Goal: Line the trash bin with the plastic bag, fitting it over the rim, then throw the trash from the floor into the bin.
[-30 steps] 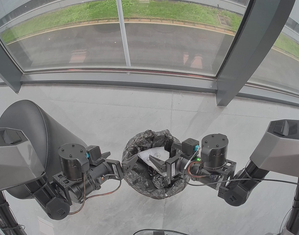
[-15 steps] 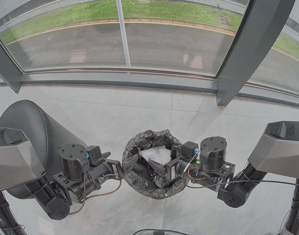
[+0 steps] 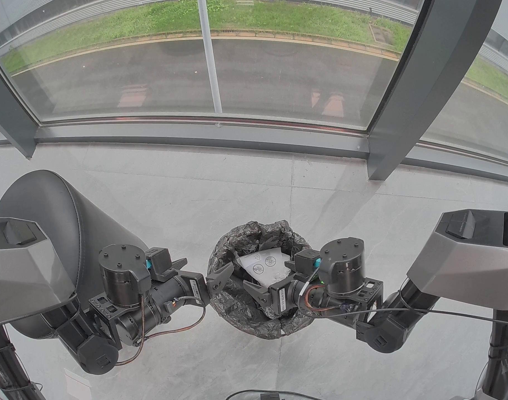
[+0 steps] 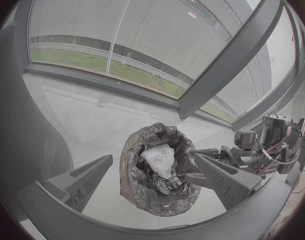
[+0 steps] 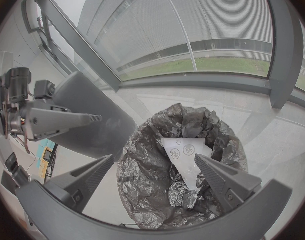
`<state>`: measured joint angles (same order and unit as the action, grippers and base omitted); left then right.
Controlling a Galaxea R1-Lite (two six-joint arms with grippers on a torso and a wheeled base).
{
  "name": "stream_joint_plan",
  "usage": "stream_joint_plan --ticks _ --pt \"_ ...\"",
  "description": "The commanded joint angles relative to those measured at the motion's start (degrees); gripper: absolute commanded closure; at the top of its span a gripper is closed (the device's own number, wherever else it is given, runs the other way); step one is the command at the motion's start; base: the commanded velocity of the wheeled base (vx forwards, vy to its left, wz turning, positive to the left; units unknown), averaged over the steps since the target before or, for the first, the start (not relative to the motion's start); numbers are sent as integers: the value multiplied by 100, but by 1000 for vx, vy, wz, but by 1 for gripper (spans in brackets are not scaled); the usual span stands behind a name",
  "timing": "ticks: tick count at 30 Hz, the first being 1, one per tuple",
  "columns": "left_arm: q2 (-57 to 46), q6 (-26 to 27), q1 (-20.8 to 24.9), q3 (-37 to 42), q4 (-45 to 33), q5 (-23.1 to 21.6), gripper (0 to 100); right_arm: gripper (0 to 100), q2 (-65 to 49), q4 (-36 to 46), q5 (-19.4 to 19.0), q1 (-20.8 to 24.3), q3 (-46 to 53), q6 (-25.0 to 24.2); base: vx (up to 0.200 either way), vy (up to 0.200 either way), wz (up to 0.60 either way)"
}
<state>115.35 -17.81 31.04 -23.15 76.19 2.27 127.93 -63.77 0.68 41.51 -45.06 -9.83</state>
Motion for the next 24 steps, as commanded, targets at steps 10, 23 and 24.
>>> stream_joint_plan --ticks 10,23,24 --pt "23 -12 -10 -14 1 2 0 0 1138 1455 134 -82 -1928 -72 0 0 0" --pt "32 -3 -1 -5 10 2 0 0 1727 1754 81 -345 -2798 -512 0 0 0" --pt "32 -3 -1 -5 1 2 0 0 1736 1763 81 -354 -2807 -512 0 0 0"
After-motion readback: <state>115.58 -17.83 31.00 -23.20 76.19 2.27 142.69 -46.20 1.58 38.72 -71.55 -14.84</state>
